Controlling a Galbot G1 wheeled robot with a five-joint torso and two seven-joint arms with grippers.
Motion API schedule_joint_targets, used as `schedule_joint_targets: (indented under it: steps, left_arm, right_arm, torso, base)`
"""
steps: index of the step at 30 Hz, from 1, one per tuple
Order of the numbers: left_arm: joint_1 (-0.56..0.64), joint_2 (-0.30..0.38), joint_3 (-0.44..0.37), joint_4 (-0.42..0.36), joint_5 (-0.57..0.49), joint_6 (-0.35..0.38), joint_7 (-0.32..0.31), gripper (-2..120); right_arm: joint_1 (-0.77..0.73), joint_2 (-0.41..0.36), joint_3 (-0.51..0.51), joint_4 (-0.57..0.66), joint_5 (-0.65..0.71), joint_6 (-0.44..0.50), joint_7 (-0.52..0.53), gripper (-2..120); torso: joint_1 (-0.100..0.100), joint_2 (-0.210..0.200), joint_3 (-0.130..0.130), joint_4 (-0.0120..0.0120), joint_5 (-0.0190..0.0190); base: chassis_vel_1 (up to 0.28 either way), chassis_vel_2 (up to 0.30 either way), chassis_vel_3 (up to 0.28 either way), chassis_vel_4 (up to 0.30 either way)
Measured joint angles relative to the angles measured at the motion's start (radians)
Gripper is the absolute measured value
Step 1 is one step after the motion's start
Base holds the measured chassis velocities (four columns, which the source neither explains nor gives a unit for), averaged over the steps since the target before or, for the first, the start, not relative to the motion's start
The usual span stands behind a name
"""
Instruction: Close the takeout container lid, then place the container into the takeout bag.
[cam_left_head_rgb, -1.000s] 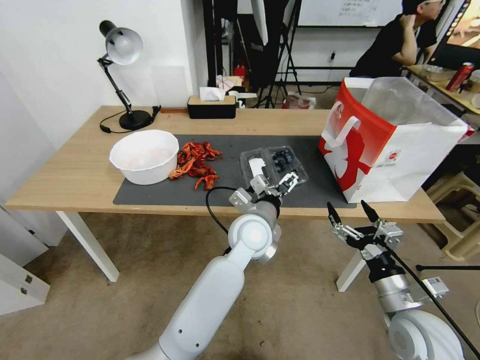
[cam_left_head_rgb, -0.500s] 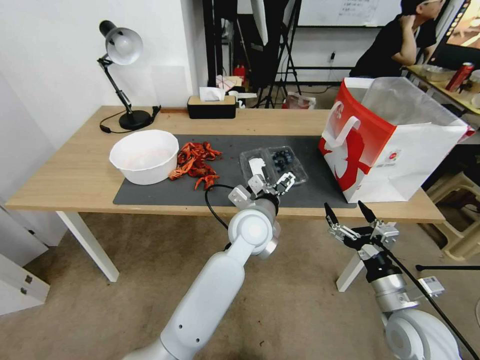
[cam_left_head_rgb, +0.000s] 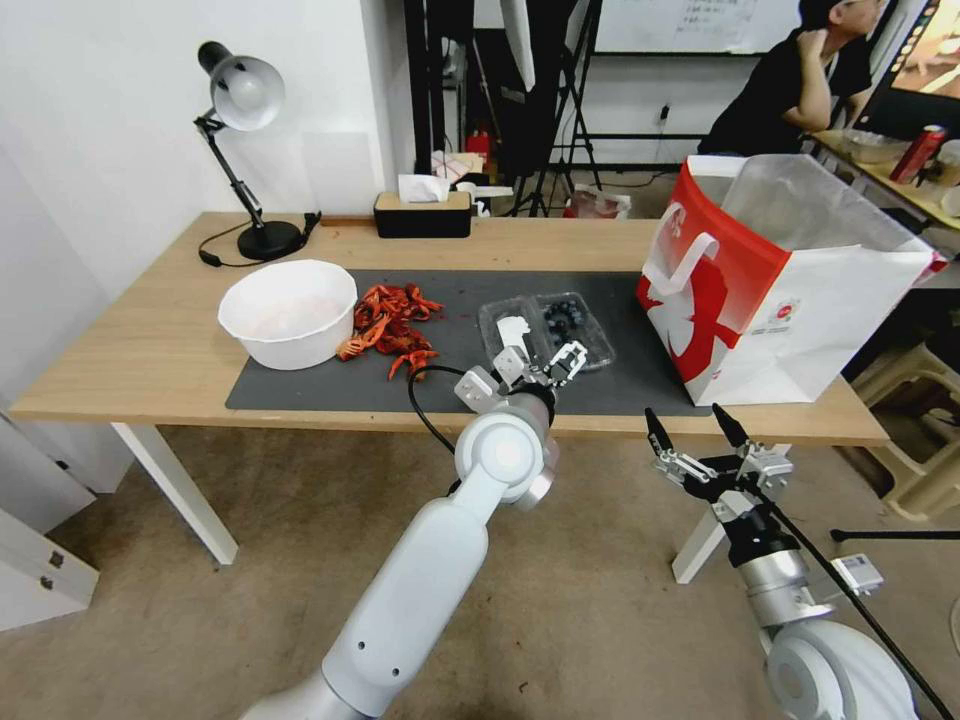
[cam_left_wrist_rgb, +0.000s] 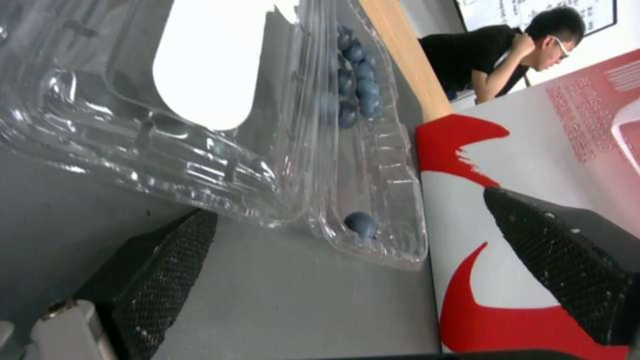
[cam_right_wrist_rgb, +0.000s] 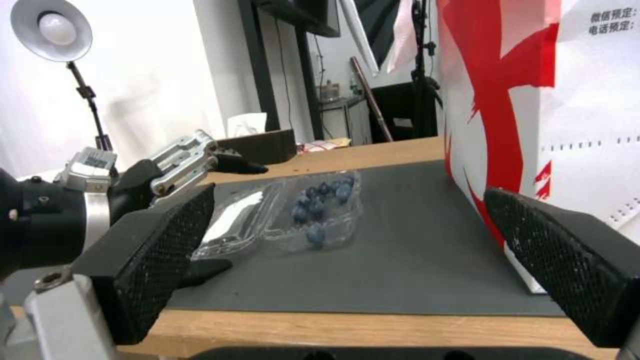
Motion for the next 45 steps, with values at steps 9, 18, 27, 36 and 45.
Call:
schedule_joint_targets:
  steps: [9, 18, 27, 36, 45]
  left_arm:
    - [0.002, -0.002, -0.011, 0.005, -0.001, -0.004, 0.003, 100]
    - [0.018, -0.004, -0.026, -0.005, -0.001, -0.019, 0.017, 100]
    - [0.03, 0.002, -0.036, -0.027, -0.008, -0.036, 0.048, 100]
    - [0.04, 0.005, -0.043, -0.044, -0.013, -0.051, 0.091, 100]
    - [0.043, 0.017, -0.06, -0.07, -0.017, -0.061, 0.135, 100]
  right_arm:
    - [-0.008, 0.002, -0.004, 0.003, -0.004, 0.001, 0.0, 100]
    - [-0.013, 0.004, -0.012, 0.006, -0.012, 0.001, -0.002, 100]
    - [-0.014, 0.012, -0.023, 0.004, -0.019, 0.002, -0.005, 100]
    - [-0.015, 0.012, -0.026, 0.003, -0.021, 0.002, -0.007, 100]
    - [-0.015, 0.008, -0.029, 0.004, -0.022, 0.002, -0.007, 100]
  torso:
    - [0.0, 0.0, 0.0, 0.0, -0.0001]
    - [0.0, 0.0, 0.0, 0.0001, 0.0003]
    - [0.0, 0.0, 0.0, 0.0005, 0.0003]
    - [0.0, 0.0, 0.0, 0.0003, 0.0001]
    - [0.0, 0.0, 0.0, 0.0001, 0.0001]
  base:
    - [0.0, 0.0, 0.0, 0.0]
    - [0.0, 0.0, 0.0, 0.0]
    - [0.0, 0.0, 0.0, 0.0]
    - [0.0, 0.0, 0.0, 0.0]
    - [0.0, 0.0, 0.0, 0.0]
